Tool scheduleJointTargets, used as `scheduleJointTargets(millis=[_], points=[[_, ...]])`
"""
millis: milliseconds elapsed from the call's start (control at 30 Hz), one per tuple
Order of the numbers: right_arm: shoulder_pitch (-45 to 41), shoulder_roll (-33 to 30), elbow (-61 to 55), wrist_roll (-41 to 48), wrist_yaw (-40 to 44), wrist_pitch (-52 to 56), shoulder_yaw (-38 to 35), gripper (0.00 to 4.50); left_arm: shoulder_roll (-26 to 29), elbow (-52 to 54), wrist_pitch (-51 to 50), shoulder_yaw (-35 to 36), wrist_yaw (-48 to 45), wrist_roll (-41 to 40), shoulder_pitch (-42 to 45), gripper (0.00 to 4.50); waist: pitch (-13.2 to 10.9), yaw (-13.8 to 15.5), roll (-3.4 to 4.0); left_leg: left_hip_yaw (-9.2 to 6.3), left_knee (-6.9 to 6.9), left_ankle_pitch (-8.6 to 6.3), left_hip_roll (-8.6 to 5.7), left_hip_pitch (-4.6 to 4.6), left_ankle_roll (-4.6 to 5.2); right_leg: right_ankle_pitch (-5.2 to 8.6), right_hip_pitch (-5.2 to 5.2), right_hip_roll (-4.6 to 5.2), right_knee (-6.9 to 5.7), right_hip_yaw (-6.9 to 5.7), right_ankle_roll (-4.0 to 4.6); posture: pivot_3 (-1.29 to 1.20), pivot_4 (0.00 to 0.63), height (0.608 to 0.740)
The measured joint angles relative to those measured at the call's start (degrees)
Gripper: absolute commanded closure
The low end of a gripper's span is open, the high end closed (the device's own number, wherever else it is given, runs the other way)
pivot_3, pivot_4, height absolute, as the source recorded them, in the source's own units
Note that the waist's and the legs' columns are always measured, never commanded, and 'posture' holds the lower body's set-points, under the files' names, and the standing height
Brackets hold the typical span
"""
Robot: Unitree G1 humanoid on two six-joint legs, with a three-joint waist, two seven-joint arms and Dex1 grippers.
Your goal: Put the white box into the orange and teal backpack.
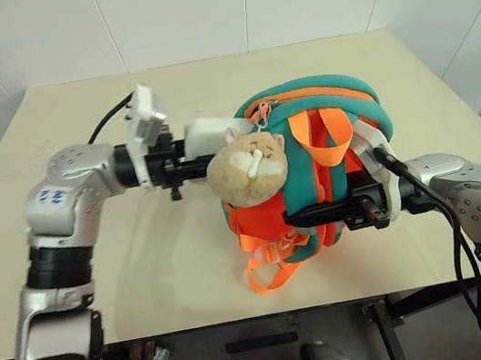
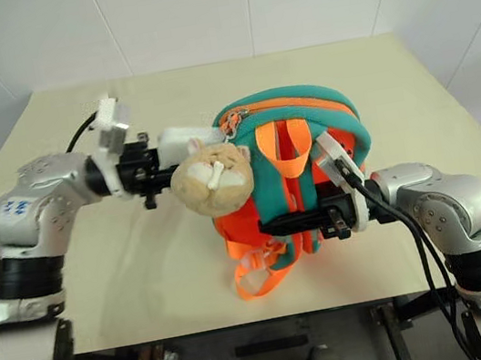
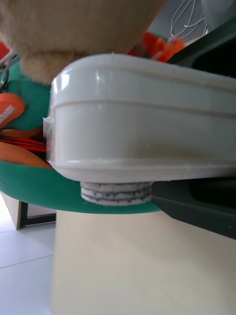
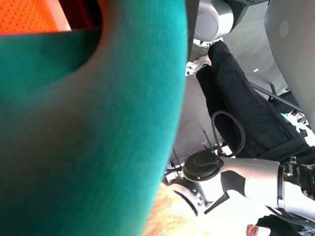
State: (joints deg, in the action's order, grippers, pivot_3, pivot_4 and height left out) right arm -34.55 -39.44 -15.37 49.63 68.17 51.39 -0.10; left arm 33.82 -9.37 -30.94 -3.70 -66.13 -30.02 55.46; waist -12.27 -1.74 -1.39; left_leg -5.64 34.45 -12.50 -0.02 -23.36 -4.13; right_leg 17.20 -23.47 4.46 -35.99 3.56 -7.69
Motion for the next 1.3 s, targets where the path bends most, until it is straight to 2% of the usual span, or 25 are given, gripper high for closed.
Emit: scheduleJointTargets(millis=[200, 333, 533, 667, 867, 1000, 1167, 1300], points=[[0.15, 0.25, -0.41, 0.07, -0.88, -0.09, -0.02, 4.45, -7.99, -6.42, 7.40, -4.53, 2.04, 7.18, 1.73, 3.21, 0.00, 0.19, 0.00, -0.01, 0.32, -0.04, -0.03, -0.08, 0.08, -0.06, 0.06, 0.00, -0.01, 0.01, -0.11, 0.00, 0.150, 0.740], [0.65, 0.27, -1.21, 0.27, -1.62, -0.08, -0.06, 4.45, -9.66, -7.82, 11.10, -6.49, 2.36, 11.08, 1.58, 3.21, 0.00, 0.12, 0.00, -0.01, 0.43, -0.06, -0.04, -0.10, 0.10, -0.08, 0.06, 0.00, -0.06, 0.03, -0.14, 0.00, 0.150, 0.740], [2.35, 0.40, -2.94, 1.54, -3.47, -0.05, -0.21, 4.50, -11.15, -6.83, 11.17, -6.44, 4.27, 12.75, 0.04, 1.31, 0.00, 0.18, 0.00, -0.02, 0.56, -0.09, -0.05, -0.10, 0.15, -0.10, 0.12, 0.01, -0.08, 0.03, -0.17, 0.00, 0.150, 0.740], [3.41, 0.50, -4.16, 2.42, -4.46, -0.04, -0.24, 4.50, -9.13, -3.38, 9.48, -5.90, 3.38, 12.16, -1.42, 0.10, 0.00, 0.03, 0.00, -0.02, 0.55, -0.09, -0.04, -0.09, 0.15, -0.10, 0.11, 0.00, -0.11, 0.03, -0.17, 0.00, 0.150, 0.740], [3.78, 0.77, -4.26, 2.44, -5.25, -0.27, -0.21, 4.50, -0.48, -0.47, 13.70, -1.33, -5.03, 9.23, -5.25, 0.02, 0.00, -0.21, 0.00, -0.02, 0.52, -0.09, -0.01, -0.07, 0.15, -0.08, 0.10, -0.02, -0.12, 0.04, -0.13, 0.00, 0.150, 0.740], [3.78, 0.89, -3.01, 2.05, -5.25, -1.42, -0.22, 4.50, 8.07, -2.14, 14.53, 1.71, -13.04, 7.64, -6.71, 0.02, 0.00, -0.01, 0.00, -0.01, 0.54, -0.10, -0.02, -0.07, 0.17, -0.08, 0.11, -0.02, -0.12, 0.04, -0.13, 0.00, 0.150, 0.740], [3.73, 1.62, -2.32, 1.32, -5.23, -2.63, -0.17, 4.50, 9.82, 0.44, 12.09, 4.61, -15.12, 4.08, -7.64, 0.02, -0.01, 0.34, -0.01, -0.06, 0.59, -0.13, -0.04, -0.15, 0.22, -0.10, 0.17, 0.01, -0.02, 0.01, -0.16, 0.00, 0.150, 0.740], [3.66, 2.05, -1.13, 0.46, -5.08, -3.24, 0.00, 4.50, 9.31, 11.33, 5.80, 7.46, -10.94, -1.58, -10.64, 0.02, -0.01, 0.10, -0.01, -0.06, 0.56, -0.15, -0.01, -0.13, 0.25, -0.09, 0.15, 0.00, -0.04, 0.02, -0.15, 0.00, 0.150, 0.740]])
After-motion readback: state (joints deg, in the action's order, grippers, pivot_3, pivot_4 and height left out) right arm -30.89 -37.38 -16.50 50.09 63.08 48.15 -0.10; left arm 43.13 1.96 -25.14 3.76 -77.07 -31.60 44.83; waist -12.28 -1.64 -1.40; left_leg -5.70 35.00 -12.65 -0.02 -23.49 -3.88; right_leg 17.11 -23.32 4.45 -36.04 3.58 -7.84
